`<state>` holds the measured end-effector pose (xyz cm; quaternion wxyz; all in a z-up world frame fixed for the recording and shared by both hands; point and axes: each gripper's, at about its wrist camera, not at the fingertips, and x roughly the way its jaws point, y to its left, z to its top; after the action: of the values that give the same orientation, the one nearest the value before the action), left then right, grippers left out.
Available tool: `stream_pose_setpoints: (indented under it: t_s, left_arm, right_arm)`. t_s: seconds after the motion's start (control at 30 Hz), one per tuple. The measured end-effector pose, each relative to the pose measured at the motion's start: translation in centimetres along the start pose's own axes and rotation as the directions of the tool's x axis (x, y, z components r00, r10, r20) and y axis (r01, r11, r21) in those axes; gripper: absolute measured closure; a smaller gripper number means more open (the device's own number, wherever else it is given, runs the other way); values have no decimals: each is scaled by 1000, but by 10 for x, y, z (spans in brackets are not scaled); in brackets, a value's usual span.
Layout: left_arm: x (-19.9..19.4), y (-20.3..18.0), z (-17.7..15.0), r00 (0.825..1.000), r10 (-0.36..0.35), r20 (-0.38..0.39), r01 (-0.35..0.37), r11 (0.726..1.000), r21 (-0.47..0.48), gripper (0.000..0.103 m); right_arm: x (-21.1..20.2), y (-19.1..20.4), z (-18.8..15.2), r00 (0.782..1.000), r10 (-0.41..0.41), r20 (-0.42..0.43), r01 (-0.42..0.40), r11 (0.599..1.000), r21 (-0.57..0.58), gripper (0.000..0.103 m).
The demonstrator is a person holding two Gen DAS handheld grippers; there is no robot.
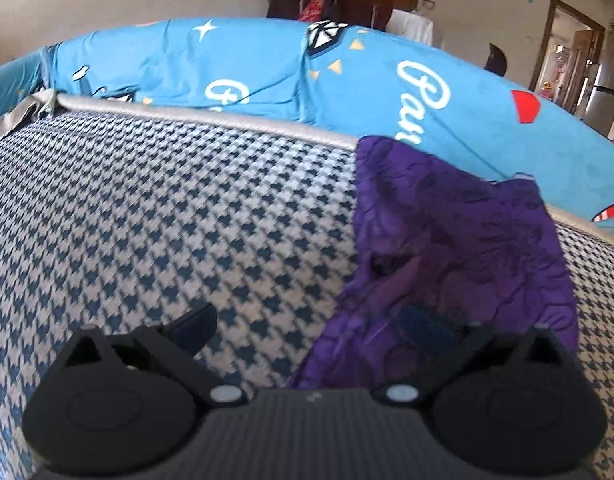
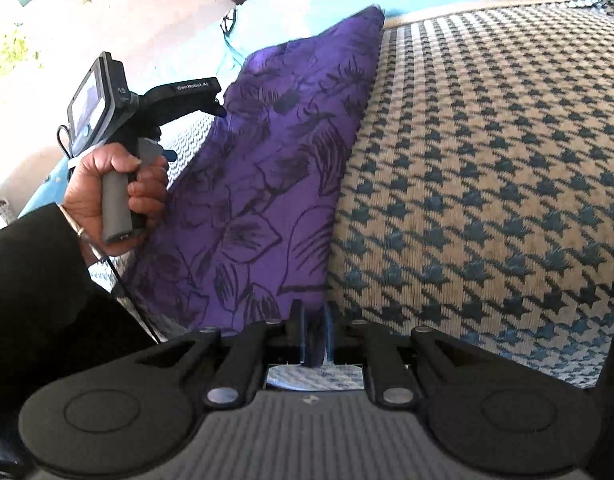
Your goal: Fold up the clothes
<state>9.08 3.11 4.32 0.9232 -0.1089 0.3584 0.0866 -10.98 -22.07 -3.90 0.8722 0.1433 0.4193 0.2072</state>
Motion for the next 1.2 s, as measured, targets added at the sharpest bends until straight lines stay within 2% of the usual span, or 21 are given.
stream_pose_setpoints:
  t_s: [0.3, 0.57, 0.77, 1.03, 1.2]
  left_arm:
    - [36, 3, 12, 999, 34, -25, -35, 998, -44, 0]
    - [63, 6, 4, 996, 67, -59, -70, 996, -55, 0]
    - [66, 0, -1, 994, 98, -42, -99, 995, -25, 0]
    - [61, 3, -4, 995, 76, -57, -76, 997, -7, 0]
    - [45, 14, -16, 995, 74, -72, -73, 997, 22, 0]
  right_arm:
    - [3, -3, 1, 1000, -7, -1, 7, 1000, 25, 88]
    - [10, -5, -1, 1000, 1, -29, 0, 999, 44, 88]
    - [14, -7, -1, 999, 5, -48, -2, 998, 58, 87]
    - [14, -6, -1, 998, 12, -55, -9, 998, 61, 81]
    - [14, -5, 0, 999, 17, -49, -14, 998, 63, 78]
